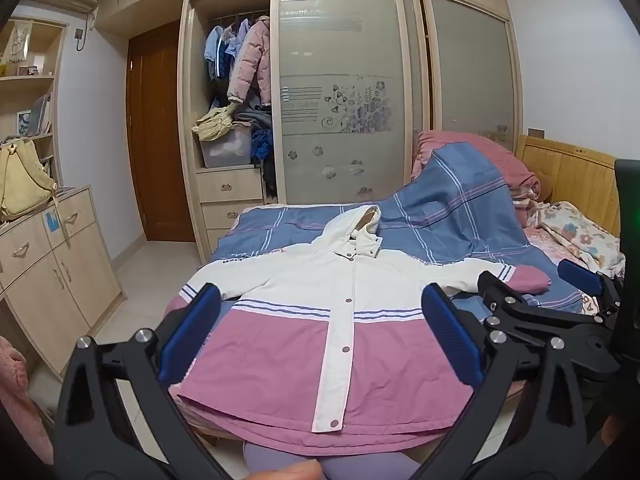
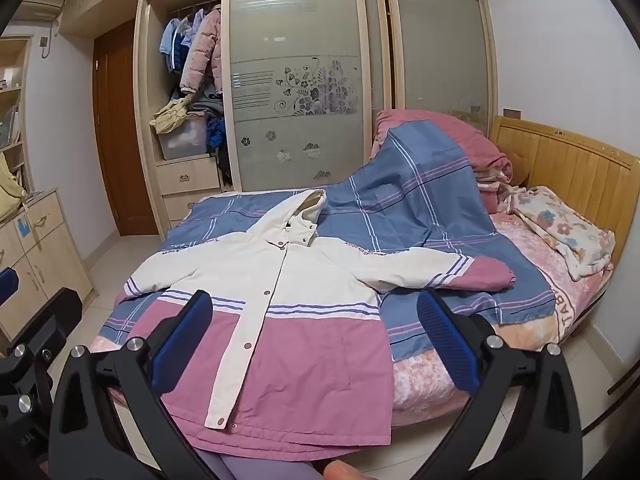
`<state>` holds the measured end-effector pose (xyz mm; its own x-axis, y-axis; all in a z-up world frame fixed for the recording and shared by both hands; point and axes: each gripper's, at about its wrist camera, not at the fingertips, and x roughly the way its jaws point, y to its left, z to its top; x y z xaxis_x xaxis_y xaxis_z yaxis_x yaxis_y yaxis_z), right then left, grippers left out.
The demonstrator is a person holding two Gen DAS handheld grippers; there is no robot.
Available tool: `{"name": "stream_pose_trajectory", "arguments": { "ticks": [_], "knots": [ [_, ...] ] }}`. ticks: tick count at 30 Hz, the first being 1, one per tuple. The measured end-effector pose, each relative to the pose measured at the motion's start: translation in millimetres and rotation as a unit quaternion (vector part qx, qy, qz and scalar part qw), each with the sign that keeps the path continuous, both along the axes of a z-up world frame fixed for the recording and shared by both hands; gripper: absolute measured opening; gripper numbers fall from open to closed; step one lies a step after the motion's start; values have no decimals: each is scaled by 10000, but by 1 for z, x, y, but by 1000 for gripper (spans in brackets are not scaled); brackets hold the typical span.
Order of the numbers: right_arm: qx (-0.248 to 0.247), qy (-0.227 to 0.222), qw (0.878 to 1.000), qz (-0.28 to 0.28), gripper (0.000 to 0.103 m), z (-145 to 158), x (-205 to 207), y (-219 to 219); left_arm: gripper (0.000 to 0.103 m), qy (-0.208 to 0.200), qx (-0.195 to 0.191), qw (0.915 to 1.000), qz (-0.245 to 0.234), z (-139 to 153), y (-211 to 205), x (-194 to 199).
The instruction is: Fold large clothes
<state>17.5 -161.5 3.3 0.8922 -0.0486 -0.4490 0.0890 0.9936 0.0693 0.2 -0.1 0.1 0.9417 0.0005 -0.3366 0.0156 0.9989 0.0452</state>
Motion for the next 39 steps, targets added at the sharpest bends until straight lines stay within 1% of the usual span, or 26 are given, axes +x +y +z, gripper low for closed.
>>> {"name": "stream_pose_trajectory", "arguments": {
  "ticks": [7,8,14,16,39],
  "knots": [
    [-57,20,10000,-24,102,3,-2,-1,101,-19,-29,10000,-13,-4,-1,0],
    [-60,26,10000,-32,102,3,-2,-2,101,-65,-79,9999,0,-5,1,-2],
    [-20,112,9999,-16,102,6,9,-15,101,149,-65,9999,19,-2,3,7],
    [-101,82,9999,-38,102,1,2,-3,101,181,-63,9998,16,-2,2,8],
    [-101,81,9999,-49,102,-5,4,-6,101,229,-78,9997,4,-10,1,13]
  ]
}}
